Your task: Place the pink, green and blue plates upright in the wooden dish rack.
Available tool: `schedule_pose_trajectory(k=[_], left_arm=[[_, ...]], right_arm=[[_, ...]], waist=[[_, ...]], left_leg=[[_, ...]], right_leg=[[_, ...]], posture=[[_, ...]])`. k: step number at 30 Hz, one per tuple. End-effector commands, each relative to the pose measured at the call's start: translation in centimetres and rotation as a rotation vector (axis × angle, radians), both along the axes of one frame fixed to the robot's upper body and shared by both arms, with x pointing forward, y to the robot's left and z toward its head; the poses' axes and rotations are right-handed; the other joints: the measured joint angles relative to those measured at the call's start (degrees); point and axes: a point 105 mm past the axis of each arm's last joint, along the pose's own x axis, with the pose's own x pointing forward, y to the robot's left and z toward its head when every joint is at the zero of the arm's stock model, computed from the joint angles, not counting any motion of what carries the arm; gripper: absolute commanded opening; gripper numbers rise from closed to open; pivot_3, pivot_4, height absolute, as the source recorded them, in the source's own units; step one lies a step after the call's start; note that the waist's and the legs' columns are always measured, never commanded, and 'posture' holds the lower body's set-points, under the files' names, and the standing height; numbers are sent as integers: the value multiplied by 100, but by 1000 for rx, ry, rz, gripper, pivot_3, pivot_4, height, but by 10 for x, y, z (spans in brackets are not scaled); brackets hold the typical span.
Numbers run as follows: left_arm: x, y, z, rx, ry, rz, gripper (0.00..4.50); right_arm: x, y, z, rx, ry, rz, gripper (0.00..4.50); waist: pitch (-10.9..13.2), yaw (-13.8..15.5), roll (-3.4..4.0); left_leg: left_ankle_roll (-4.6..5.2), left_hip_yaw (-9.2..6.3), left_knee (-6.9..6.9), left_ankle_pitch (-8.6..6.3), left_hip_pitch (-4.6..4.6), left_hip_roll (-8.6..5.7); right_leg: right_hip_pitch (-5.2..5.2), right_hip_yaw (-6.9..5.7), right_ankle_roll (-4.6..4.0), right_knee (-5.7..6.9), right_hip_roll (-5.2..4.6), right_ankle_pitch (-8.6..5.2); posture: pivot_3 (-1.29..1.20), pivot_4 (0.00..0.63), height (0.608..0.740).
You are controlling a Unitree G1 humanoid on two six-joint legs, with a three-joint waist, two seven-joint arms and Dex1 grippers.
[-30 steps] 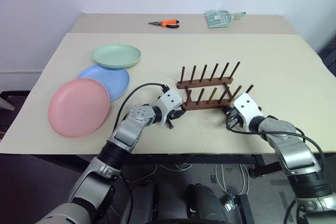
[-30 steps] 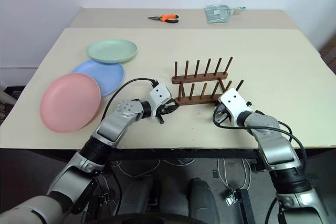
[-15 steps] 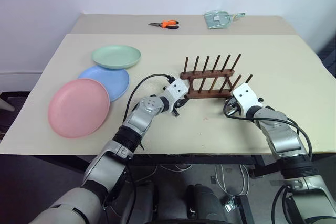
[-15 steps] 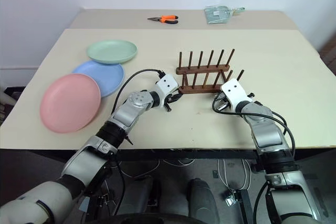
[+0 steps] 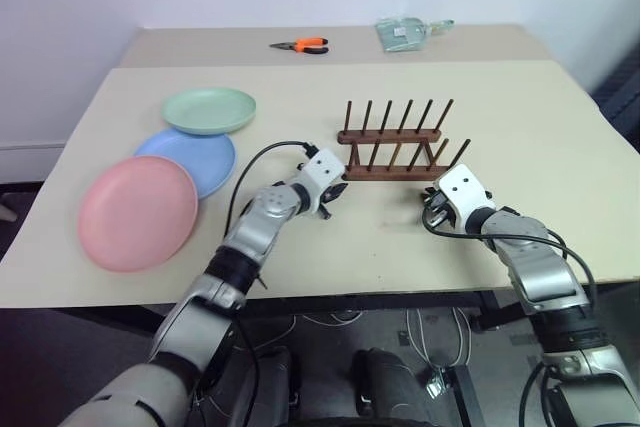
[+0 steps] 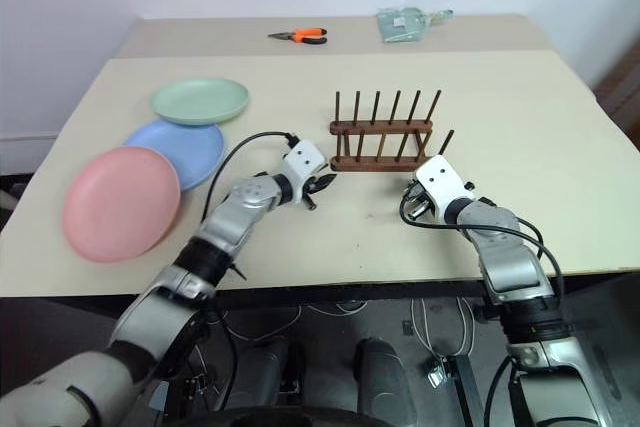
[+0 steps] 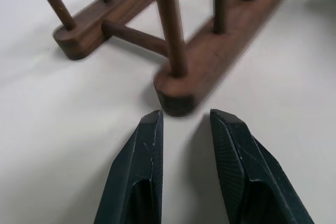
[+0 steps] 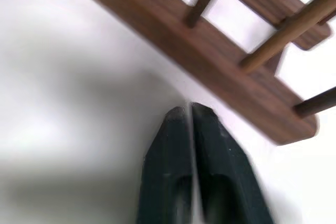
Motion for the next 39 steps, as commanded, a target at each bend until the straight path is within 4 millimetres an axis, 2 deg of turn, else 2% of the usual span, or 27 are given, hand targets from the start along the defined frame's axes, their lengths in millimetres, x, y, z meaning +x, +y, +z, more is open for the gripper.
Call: schedule_pose_trajectory(k=[1,3,5,7,8,11,14,16,19,22,25,27,31,33,35,39], left_arm=[[-34,33,66,-277,-23,-47,2291],[-40,78,92,-371,-55,74,3265],[-38,135,106,-396,-97,297,4265],[-41,177,114,-417,-114,457,4440],[-45,206,118,-439,-134,578,4440],[-65,273,120,-458,-164,864,4440],[-96,318,103,-385,-148,1065,4440],[-116,336,90,-374,-123,1149,4440],[-141,353,64,-386,-56,1250,4440],[-151,353,48,-463,-4,1277,4440],[-148,332,30,-520,92,1208,4440],[-144,321,26,-572,130,1169,4440],[-142,324,9,-660,218,1222,4440],[-140,324,2,-709,238,1251,3901],[-136,320,-3,-733,260,1255,3130],[-127,310,2,-781,234,1200,981]], right_arm=[[-21,28,56,101,-101,226,2296],[-25,32,71,113,-118,273,3273],[-32,43,80,124,-120,348,4299],[-36,52,84,126,-119,406,4316],[-36,57,85,133,-119,429,4316],[-32,69,84,136,-112,477,4316],[-27,74,79,126,-103,509,4316],[-25,78,78,127,-97,530,4316],[-23,81,76,125,-94,552,4316],[-21,82,75,123,-93,563,4316],[-21,84,75,123,-98,577,4316],[-21,85,76,125,-104,577,4316],[-23,82,76,126,-113,565,4316],[-24,81,75,122,-117,557,4316],[-26,79,75,122,-123,546,4316],[-29,77,76,123,-131,535,4316]], waist=[[6,-75,4],[8,-63,2],[7,-57,3],[7,-57,4],[6,-52,4],[11,-42,-5],[17,-41,-24],[16,-38,-26],[16,-29,-29],[15,-2,-32],[14,5,-32],[14,9,-33],[14,-16,-32],[13,-36,-32],[12,-44,-31],[11,-36,-31]], left_leg=[[-9,1,-14,6,-12,1],[-36,-6,-14,22,-60,9],[-53,-16,-14,33,-60,13],[-54,-22,-16,32,-36,13],[-52,-21,-20,31,-27,13],[-43,-17,-18,26,-30,7],[-40,-15,-17,24,-34,4],[-40,-14,-17,24,-35,3],[-43,-15,-17,22,-35,2],[-51,-17,-17,18,-35,2],[-61,-16,-18,12,-35,2],[-64,-16,-19,10,-36,2],[-65,-16,-20,10,-37,2],[-65,-16,-22,10,-37,2],[-65,-15,-24,10,-38,2],[-66,-14,-26,11,-37,2]], right_leg=[[-25,2,0,4,-1,0],[-80,-3,-1,17,3,0],[-80,-10,-4,22,6,2],[-59,-14,-9,21,8,1],[-50,-14,-11,17,9,-1],[-48,-15,-7,11,7,1],[-50,-15,-6,9,7,1],[-49,-15,-7,6,3,1],[-50,-15,-23,6,-3,-8],[-52,-14,-30,7,-9,-11],[-54,-13,-32,6,-12,-11],[-56,-13,-32,6,-13,-12],[-58,-12,-33,7,-13,-11],[-59,-12,-32,7,-13,-11],[-59,-12,-31,7,-13,-11],[-60,-12,-31,7,-13,-11]], posture=[[0,150,740],[0,150,740],[0,150,740],[0,150,740],[0,150,740],[0,150,740],[0,150,740],[0,150,740],[0,150,740],[0,150,740],[0,150,740],[0,150,740],[0,150,740],[0,150,740],[0,150,740],[0,150,740]])
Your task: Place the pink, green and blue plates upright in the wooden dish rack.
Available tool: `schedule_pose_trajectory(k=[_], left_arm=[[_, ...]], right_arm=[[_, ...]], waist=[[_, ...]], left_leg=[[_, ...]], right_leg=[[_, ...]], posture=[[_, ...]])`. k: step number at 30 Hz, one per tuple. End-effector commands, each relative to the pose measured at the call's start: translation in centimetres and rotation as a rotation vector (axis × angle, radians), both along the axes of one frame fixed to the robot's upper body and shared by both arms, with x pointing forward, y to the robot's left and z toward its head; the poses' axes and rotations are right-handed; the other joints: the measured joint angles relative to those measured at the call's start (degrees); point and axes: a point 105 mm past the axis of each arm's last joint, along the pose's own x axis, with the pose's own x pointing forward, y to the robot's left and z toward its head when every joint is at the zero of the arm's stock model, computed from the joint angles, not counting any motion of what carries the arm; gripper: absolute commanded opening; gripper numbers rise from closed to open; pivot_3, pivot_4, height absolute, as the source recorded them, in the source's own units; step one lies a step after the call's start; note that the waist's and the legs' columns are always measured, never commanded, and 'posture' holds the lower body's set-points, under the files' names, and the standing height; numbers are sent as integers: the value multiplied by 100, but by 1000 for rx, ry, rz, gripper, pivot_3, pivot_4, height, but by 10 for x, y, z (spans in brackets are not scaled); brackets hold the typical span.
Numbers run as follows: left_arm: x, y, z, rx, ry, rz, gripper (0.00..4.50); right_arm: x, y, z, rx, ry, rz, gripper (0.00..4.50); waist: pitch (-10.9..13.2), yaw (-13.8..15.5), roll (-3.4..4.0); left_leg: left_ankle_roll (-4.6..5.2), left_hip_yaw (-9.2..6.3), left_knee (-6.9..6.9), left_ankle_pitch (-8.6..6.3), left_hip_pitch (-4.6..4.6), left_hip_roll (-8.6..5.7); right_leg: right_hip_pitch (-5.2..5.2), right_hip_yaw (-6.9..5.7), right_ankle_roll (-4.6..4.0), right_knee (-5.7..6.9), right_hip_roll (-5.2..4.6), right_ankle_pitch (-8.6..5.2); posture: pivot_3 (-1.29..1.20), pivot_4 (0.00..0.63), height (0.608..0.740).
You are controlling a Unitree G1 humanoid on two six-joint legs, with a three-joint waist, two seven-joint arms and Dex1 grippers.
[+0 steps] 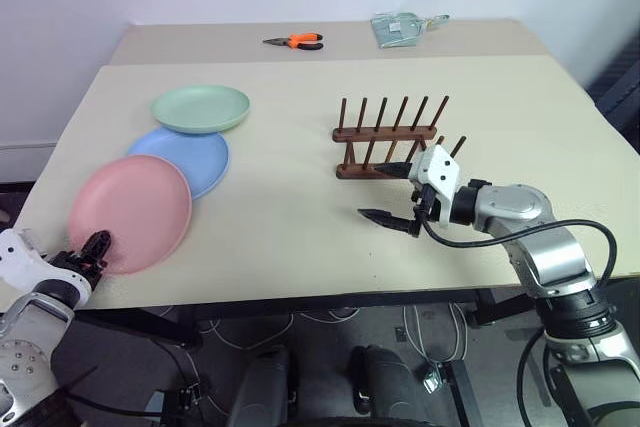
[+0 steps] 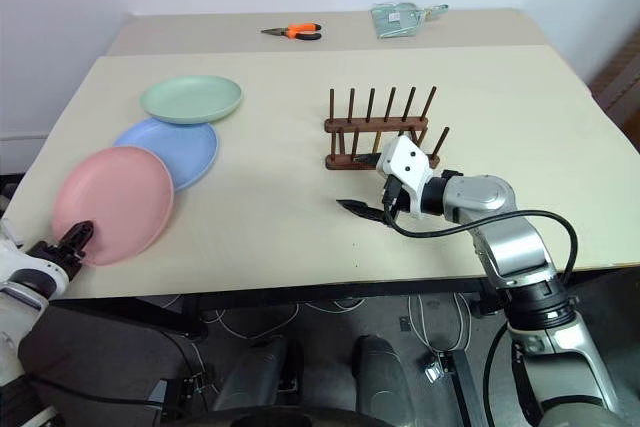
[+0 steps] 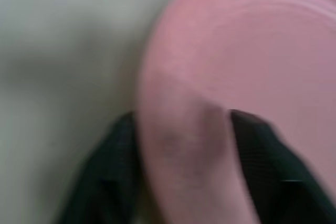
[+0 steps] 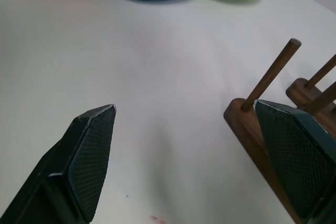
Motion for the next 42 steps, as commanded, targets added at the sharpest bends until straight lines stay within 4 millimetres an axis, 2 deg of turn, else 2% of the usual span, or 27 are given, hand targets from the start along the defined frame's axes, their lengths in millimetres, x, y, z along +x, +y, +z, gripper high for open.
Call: schedule_pose_trajectory(k=[1,2,4,7,10,12,15,18,24,28,31,36,38,39,42], left_arm=[[8,-8,11,-14,-90,-37,462],[10,-10,21,-1,-142,-51,25],[14,-15,47,42,-267,-72,25],[24,-25,89,86,-400,-104,3],[45,-53,133,183,-484,-198,3],[57,-65,150,228,-503,-228,3],[88,-107,179,376,-482,-319,3],[107,-136,188,342,-464,-360,3],[114,-195,206,235,-497,-511,3],[113,-213,207,189,-489,-554,3],[111,-221,208,174,-489,-589,0],[109,-225,205,149,-475,-603,0],[108,-226,205,129,-477,-616,0],[107,-228,206,108,-485,-626,0],[104,-227,222,15,-580,-614,987]], right_arm=[[-3,-3,17,11,-69,-6,4316],[-4,-4,18,11,-60,-4,4316],[-5,-5,19,8,-44,7,4316],[-4,0,35,-3,-106,20,4408],[0,12,53,-57,-283,34,4408],[1,22,61,-75,-367,50,4408],[5,51,76,-144,-591,97,4408],[18,64,86,-244,-800,59,4408],[28,69,93,-328,-991,10,4408],[29,69,86,-383,-1036,28,4408],[33,67,86,-415,-1074,6,3635],[38,62,91,-441,-1130,-32,1057],[39,61,91,-447,-1144,-39,162],[40,60,92,-450,-1152,-40,23],[41,56,93,-455,-1168,-60,0]], waist=[[-1,5,-2],[-1,12,-2],[-1,5,-2],[1,-3,-7],[1,-5,-6],[0,-8,-6],[2,-11,-8],[2,-11,-8],[6,-9,-14],[6,-13,-14],[6,-22,-14],[6,-14,-14],[6,-9,-14],[6,-7,-14],[7,4,-16]], left_leg=[[0,0,0,0,0,0],[0,0,0,0,0,0],[-1,-1,0,0,1,0],[-2,0,0,0,-6,0],[-8,-1,1,5,-17,0],[-4,-1,1,9,-16,-3],[-21,1,2,33,-15,-5],[-30,3,2,41,-16,-8],[-29,3,4,44,-25,-9],[-31,4,8,46,-26,-8],[-36,4,8,49,-25,-1],[-39,4,9,51,-24,3],[-39,4,10,51,-24,2],[-39,4,10,51,-24,2],[-39,3,12,51,-24,2]], right_leg=[[0,0,0,0,0,0],[0,0,-1,0,-1,0],[0,0,-2,0,-1,-1],[-4,0,-2,-1,-2,-1],[-17,0,-3,3,-1,2],[-16,0,0,2,1,4],[-14,-1,19,3,8,15],[-14,-1,22,4,14,16],[-18,-2,24,3,19,16],[-18,-2,25,3,25,15],[-17,-1,25,4,45,15],[-17,-1,25,5,49,15],[-17,-1,25,5,49,15],[-16,-1,25,5,49,15],[-15,-1,26,4,49,15]], posture=[[0,150,740],[0,150,740],[0,150,740],[0,150,740],[0,150,740],[0,150,740],[0,150,740],[0,150,740],[0,150,740],[0,150,740],[0,150,740],[0,150,740],[0,150,740],[0,150,740],[0,150,740]])
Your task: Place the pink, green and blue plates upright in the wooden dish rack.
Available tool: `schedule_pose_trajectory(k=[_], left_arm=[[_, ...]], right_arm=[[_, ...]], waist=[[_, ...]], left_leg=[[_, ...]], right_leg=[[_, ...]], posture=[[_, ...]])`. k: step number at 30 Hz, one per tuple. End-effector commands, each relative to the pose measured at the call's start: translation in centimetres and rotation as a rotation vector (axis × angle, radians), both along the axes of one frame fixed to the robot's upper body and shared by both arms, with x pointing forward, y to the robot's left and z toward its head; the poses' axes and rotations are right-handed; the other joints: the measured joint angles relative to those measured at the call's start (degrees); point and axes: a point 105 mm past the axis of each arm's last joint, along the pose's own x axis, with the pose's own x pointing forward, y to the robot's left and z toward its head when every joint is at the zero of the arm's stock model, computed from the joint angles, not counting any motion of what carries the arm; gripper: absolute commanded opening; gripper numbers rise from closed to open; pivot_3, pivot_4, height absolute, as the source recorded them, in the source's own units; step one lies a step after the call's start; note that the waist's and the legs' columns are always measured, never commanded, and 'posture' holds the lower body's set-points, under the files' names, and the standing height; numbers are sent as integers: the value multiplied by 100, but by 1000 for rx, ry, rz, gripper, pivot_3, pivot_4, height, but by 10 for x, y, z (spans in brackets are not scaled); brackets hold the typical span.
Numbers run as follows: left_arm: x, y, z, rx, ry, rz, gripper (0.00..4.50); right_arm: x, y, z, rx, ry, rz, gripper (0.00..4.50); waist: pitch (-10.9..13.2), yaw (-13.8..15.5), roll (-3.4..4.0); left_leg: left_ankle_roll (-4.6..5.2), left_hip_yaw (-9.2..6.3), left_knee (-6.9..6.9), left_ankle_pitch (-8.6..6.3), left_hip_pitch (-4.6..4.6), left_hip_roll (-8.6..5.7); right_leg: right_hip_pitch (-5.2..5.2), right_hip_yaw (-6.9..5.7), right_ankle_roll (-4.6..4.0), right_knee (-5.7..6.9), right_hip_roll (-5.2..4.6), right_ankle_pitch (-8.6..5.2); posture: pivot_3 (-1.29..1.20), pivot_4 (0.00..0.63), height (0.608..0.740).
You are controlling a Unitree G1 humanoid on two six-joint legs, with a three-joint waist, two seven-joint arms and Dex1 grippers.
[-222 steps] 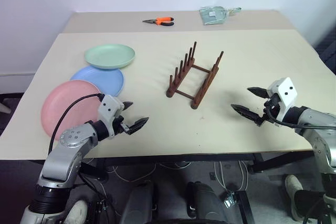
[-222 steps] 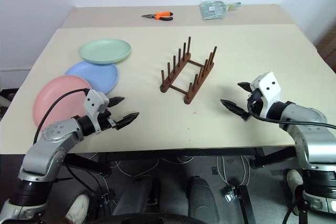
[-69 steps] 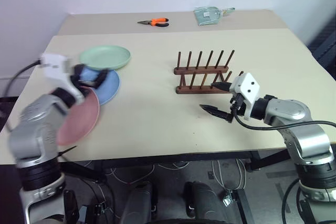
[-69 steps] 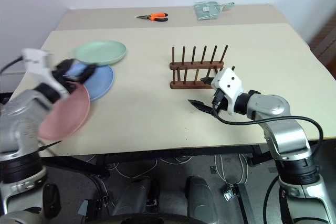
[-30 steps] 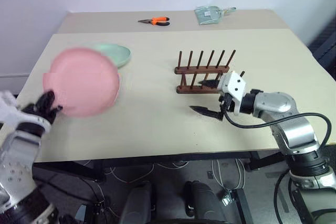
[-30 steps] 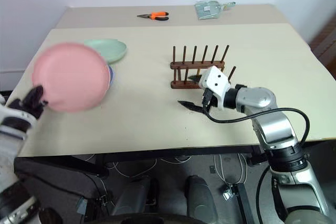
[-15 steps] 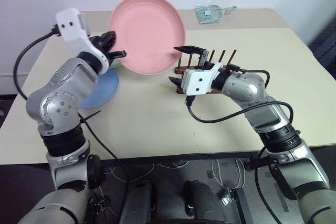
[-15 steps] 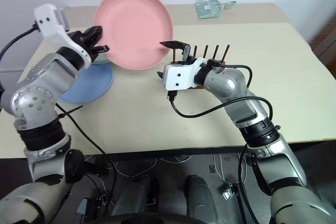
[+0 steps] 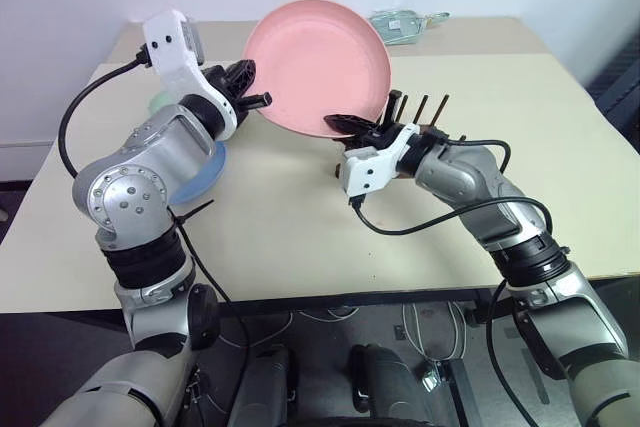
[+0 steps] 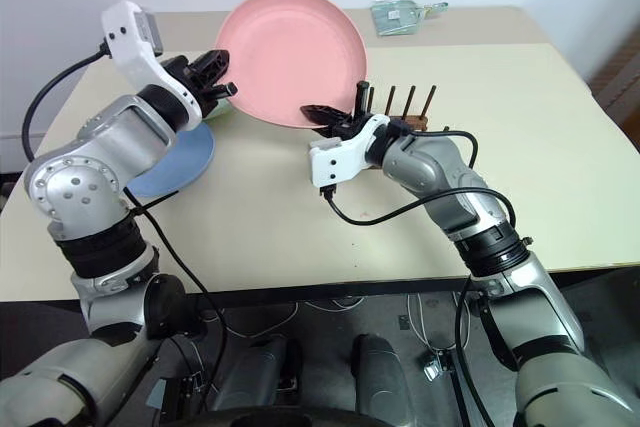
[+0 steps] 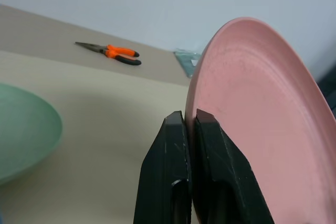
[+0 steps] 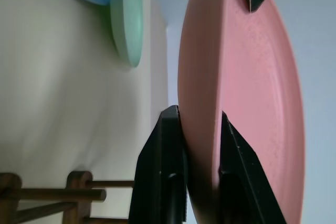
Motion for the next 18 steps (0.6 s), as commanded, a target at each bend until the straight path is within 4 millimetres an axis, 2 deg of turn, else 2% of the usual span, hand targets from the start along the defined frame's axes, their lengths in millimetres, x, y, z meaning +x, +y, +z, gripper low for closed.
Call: schedule_pose_trajectory(k=[1,3,4,5,7,9,11,15,18], left_arm=[[-14,-4,40,-112,-169,-40,1426],[-9,23,55,-162,-225,103,2506],[-5,37,56,-174,-224,173,2889],[-3,50,56,-144,-236,233,2889],[-6,59,55,-21,-285,261,2889],[-9,52,41,128,-307,188,2889],[-11,41,15,310,-292,90,2889],[-29,18,-34,426,-245,-175,2889],[-44,9,-64,495,-211,-323,2889]], right_arm=[[5,-11,25,61,-85,-39,0],[12,-28,33,112,-93,-98,0],[15,-40,40,165,-88,-135,0],[19,-54,49,233,-73,-174,0],[24,-80,62,381,-7,-225,0],[23,-105,75,681,204,-209,0],[18,-127,82,960,428,-146,0],[5,-143,79,1144,666,-75,0],[-3,-141,79,1225,791,-25,0]], waist=[[1,15,-3],[3,14,-5],[4,6,-5],[3,3,-4],[4,-17,-1],[4,-19,-1],[4,-8,-1],[4,0,0],[7,-21,8]], left_leg=[[0,0,0,0,0,0],[-1,-1,2,0,0,0],[-1,0,2,0,0,-1],[-1,0,1,1,1,-1],[-4,3,-6,2,7,0],[-4,12,-13,2,12,4],[-3,13,-12,2,13,10],[4,10,-7,-2,13,10],[6,10,-16,-5,12,12]], right_leg=[[0,0,0,0,0,0],[3,-1,0,-1,0,0],[3,-1,0,-1,0,0],[3,-1,0,-1,2,0],[3,0,0,-1,6,0],[4,0,0,-2,9,0],[8,0,0,-1,12,0],[16,1,-2,-4,-6,0],[5,6,-6,-3,-20,-2]], posture=[[0,150,740],[0,150,740],[0,150,740],[0,150,740],[0,150,740],[0,150,740],[0,150,740],[0,150,740],[0,150,740]])
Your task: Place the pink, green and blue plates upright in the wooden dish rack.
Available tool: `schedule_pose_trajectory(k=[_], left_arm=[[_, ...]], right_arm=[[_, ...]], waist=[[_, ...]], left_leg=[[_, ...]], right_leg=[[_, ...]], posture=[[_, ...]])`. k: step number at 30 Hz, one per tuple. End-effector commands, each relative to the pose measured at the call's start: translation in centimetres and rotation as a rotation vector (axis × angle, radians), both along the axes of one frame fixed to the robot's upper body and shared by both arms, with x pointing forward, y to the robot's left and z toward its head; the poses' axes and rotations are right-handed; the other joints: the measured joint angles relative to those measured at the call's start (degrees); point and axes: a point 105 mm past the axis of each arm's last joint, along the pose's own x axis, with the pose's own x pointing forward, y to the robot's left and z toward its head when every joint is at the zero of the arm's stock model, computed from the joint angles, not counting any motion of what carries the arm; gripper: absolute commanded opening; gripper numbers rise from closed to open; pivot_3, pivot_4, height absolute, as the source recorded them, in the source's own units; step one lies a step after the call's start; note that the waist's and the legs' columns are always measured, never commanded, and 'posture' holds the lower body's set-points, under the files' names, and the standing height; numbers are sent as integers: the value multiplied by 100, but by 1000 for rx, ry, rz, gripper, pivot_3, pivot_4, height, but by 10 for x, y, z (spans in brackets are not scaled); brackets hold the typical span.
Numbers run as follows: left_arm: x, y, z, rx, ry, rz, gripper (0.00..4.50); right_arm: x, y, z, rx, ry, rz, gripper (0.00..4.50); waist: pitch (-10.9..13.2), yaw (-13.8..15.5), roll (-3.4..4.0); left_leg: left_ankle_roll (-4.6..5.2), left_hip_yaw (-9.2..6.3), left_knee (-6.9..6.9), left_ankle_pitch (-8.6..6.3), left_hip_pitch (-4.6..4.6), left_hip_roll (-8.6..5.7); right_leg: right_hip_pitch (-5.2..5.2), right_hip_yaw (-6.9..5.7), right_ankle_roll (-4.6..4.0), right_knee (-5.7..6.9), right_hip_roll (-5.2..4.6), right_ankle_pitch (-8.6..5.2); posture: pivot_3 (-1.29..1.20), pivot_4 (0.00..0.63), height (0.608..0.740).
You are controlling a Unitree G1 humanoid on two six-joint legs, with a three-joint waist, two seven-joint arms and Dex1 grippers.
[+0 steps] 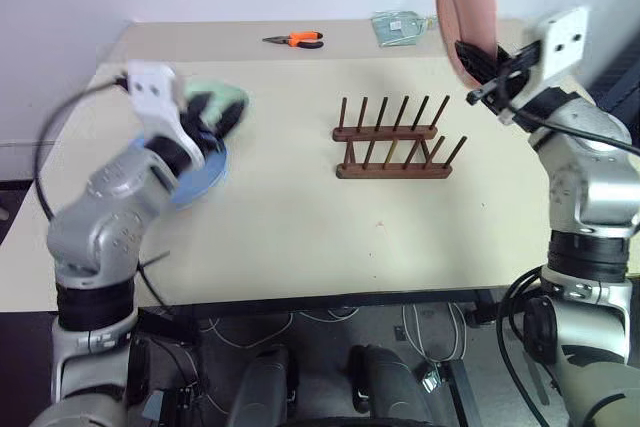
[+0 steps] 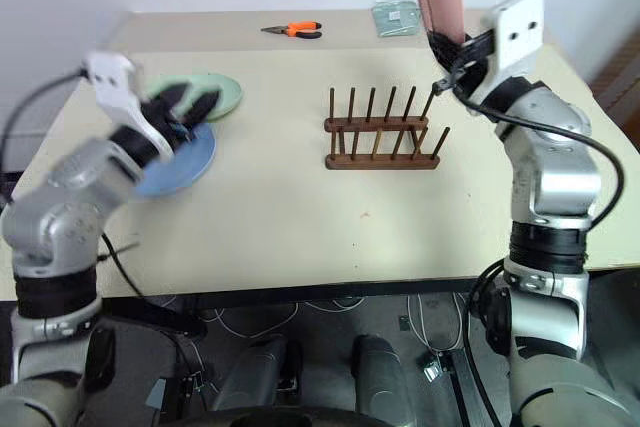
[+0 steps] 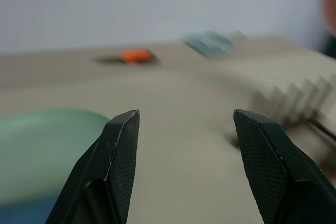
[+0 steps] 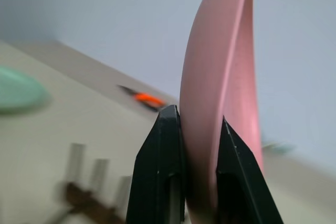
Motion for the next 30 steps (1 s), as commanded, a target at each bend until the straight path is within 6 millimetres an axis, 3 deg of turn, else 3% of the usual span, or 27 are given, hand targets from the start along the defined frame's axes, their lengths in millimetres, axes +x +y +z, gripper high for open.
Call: schedule_pose_trajectory(k=[1,4,20,23,27,30], left_arm=[[-20,-15,0,85,-66,-155,2889],[-23,-16,-14,118,-30,-180,2889],[-25,-16,-18,79,-24,-169,2889],[-24,-14,-20,77,-19,-157,2929],[-23,-11,-23,70,-5,-136,2929],[-21,-9,-25,76,-4,-117,2929]], right_arm=[[-18,4,16,84,7,74,0],[-17,2,10,126,61,50,0],[7,-20,-21,263,270,-116,0],[9,-18,-18,279,260,-106,1135],[11,-16,-10,311,243,-101,3268],[11,-14,-7,303,236,-98,4470]], waist=[[2,-5,4],[-3,-5,14],[-3,17,14],[-3,10,13],[-3,9,15],[-3,9,15]], left_leg=[[2,0,-3,-1,-1,0],[25,0,-14,-15,-2,0],[38,0,-9,-20,-12,-8],[41,0,-5,-22,-12,-8],[43,1,-5,-22,-13,-8],[44,1,-3,-22,-13,-8]], right_leg=[[-4,0,-2,1,-3,-1],[-12,2,-24,2,-9,-12],[-14,0,-9,1,-14,-4],[-13,0,-9,2,-12,-4],[-13,0,-4,3,-9,-1],[-13,-1,-3,3,-7,-1]], posture=[[0,150,740],[0,150,740],[0,150,740],[0,150,740],[0,150,740],[0,150,740]])
